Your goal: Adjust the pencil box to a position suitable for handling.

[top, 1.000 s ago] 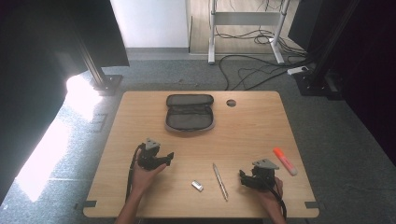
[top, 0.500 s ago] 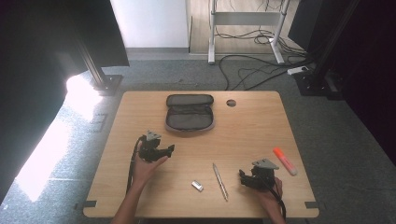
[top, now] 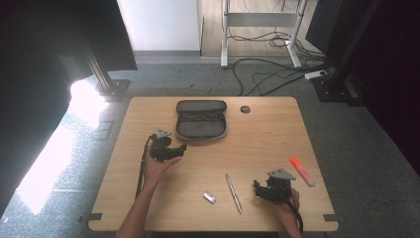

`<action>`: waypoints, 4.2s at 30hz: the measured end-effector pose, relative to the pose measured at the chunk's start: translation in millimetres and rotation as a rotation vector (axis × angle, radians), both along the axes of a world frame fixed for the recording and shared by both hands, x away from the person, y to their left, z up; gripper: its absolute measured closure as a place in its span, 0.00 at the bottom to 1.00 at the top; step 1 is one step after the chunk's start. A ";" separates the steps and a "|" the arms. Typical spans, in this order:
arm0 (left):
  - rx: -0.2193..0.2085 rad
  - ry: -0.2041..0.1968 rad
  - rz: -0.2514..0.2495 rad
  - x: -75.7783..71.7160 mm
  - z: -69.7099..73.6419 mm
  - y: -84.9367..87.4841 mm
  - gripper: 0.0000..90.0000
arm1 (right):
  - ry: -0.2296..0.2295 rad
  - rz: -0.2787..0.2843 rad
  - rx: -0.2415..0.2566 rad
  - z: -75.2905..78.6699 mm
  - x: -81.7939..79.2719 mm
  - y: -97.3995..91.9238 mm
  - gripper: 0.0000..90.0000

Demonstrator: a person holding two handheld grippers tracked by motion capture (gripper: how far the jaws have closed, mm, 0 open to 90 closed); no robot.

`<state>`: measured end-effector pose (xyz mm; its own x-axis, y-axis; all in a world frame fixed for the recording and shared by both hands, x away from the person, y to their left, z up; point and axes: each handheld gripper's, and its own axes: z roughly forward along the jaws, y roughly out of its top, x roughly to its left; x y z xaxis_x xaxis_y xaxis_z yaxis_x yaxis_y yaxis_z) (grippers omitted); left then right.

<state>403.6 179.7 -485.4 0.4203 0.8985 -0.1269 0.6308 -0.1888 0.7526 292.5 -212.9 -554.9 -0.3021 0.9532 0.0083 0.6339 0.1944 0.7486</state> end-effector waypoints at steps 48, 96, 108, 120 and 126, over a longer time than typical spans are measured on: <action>0.044 0.035 0.155 97.6 -24.7 -3.4 0.41 | -0.005 0.004 -0.002 -0.2 -0.7 1.7 0.22; 0.011 0.097 0.184 104.1 -50.8 3.9 0.76 | -0.070 0.132 0.112 65.4 96.2 71.7 0.37; 0.000 0.106 0.185 105.4 -50.5 4.1 0.79 | -0.026 0.119 0.134 67.0 143.4 84.3 0.45; -0.001 0.109 0.174 106.1 -50.1 3.7 0.83 | 0.007 0.095 0.143 48.2 168.1 92.5 0.48; -0.004 0.110 0.172 106.1 -50.0 2.6 0.83 | -0.011 0.083 0.165 47.6 172.8 92.3 0.50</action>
<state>509.7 182.3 -535.4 0.2439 0.9552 -0.1678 0.7320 -0.0679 0.6779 465.3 -120.7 -507.3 -0.3805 0.9110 0.1588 0.6124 0.1196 0.7814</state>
